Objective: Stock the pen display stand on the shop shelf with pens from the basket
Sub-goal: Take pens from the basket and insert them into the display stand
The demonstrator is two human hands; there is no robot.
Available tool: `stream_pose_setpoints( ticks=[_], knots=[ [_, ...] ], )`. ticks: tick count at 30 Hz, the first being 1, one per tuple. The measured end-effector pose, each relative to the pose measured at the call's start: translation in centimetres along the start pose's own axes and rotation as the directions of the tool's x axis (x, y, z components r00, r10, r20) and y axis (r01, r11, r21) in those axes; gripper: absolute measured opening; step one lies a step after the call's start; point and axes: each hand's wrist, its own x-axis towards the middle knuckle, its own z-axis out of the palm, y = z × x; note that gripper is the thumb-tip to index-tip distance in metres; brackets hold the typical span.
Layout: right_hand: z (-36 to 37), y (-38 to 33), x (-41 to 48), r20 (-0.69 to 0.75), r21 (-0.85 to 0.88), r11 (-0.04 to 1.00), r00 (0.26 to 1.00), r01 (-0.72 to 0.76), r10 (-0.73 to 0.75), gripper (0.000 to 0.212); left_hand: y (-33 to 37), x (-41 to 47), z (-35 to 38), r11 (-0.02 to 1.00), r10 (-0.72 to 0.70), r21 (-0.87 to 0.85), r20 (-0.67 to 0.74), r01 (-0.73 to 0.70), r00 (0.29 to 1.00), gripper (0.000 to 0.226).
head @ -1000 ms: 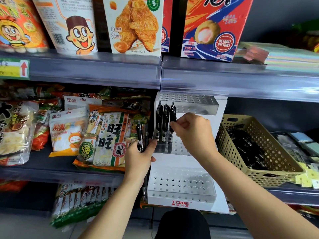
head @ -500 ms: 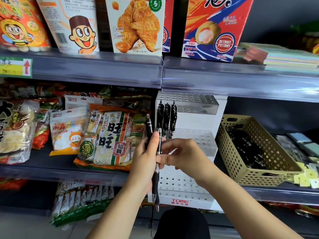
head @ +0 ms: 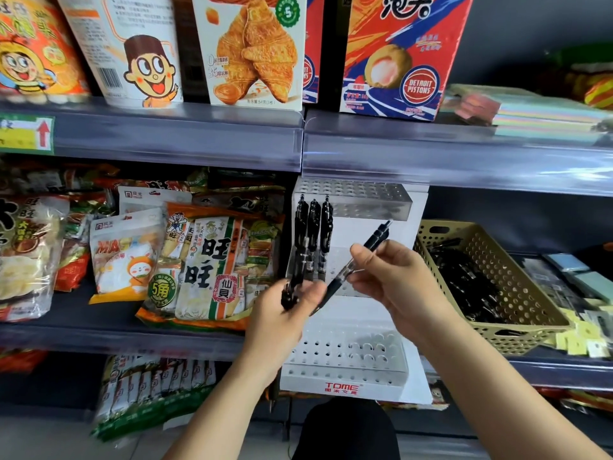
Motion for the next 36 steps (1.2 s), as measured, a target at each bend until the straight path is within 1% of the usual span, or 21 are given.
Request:
stream_pose_setpoints(
  ticks=[2,5,7,10,13,15,17,18,20,23,25,27,31,33,36],
  knots=[
    [-0.2,-0.2,0.0,-0.01,0.014,0.999,1.0,0.029,-0.029,0.022,-0.2,-0.1,0.3,1.0,0.029,0.004,0.011,-0.029,1.0,0.031],
    [-0.2,-0.4,0.1,0.031,0.012,0.999,0.999,0.038,-0.039,0.014,-0.7,0.1,0.5,1.0,0.017,-0.017,-0.024,-0.017,1.0,0.012],
    [-0.3,-0.4,0.3,0.059,0.001,0.999,0.997,0.047,-0.047,0.014,-0.7,0.2,0.6,1.0,0.023,-0.019,-0.037,-0.024,0.999,0.01],
    [-0.6,-0.6,0.8,0.056,-0.054,0.995,0.995,0.084,-0.081,0.013,-0.3,0.2,0.5,0.998,0.049,-0.026,-0.039,-0.05,0.998,0.015],
    [-0.9,-1.6,1.7,-0.02,-0.073,0.979,0.981,0.189,-0.191,0.012,-0.3,0.3,0.2,0.994,0.11,0.02,-0.078,-0.109,0.991,0.021],
    [-1.1,-2.1,2.7,-0.089,-0.185,0.94,0.947,0.288,-0.308,0.011,-0.9,0.7,-0.1,0.992,0.119,0.06,-0.168,-0.11,0.979,0.018],
    [-1.1,-2.2,3.6,-0.125,-0.344,0.875,0.907,0.341,-0.402,0.011,-1.5,1.2,-0.4,0.98,0.153,0.168,-0.27,-0.11,0.951,0.018],
    [-1.0,-2.0,3.9,-0.128,-0.408,0.844,0.893,0.349,-0.431,0.01,-1.8,1.5,-0.6,0.969,0.169,0.224,-0.307,-0.101,0.937,0.02],
    [-0.5,-1.8,4.4,-0.12,-0.497,0.789,0.871,0.362,-0.476,0.01,-2.2,2.0,-0.7,0.951,0.155,0.307,-0.358,-0.041,0.921,0.035],
    [0.4,-1.6,5.1,-0.094,-0.587,0.714,0.844,0.381,-0.528,0.011,-2.5,2.9,-0.6,0.932,0.096,0.359,-0.375,0.049,0.922,0.053],
    [0.7,-1.5,5.6,-0.056,-0.634,0.669,0.839,0.389,-0.541,0.011,-2.4,3.3,-0.5,0.922,0.072,0.38,-0.347,0.07,0.935,0.061],
    [0.9,-1.3,6.1,-0.016,-0.678,0.623,0.84,0.39,-0.543,0.011,-2.3,3.6,-0.4,0.917,0.053,0.39,-0.329,0.084,0.943,0.064],
    [0.8,-0.6,7.1,0.009,-0.72,0.583,0.845,0.376,-0.534,0.012,-2.7,4.1,-0.3,0.936,0.009,0.336,-0.314,0.102,0.949,0.065],
    [0.7,-0.3,7.5,0.019,-0.743,0.563,0.853,0.361,-0.521,0.012,-2.9,4.3,-0.4,0.952,0.003,0.291,-0.313,0.093,0.95,0.057],
    [0.5,0.2,7.9,0.037,-0.777,0.541,0.88,0.323,-0.473,0.013,-2.6,4.2,-0.5,0.965,0.014,0.253,-0.317,0.07,0.948,0.035]
  ],
)
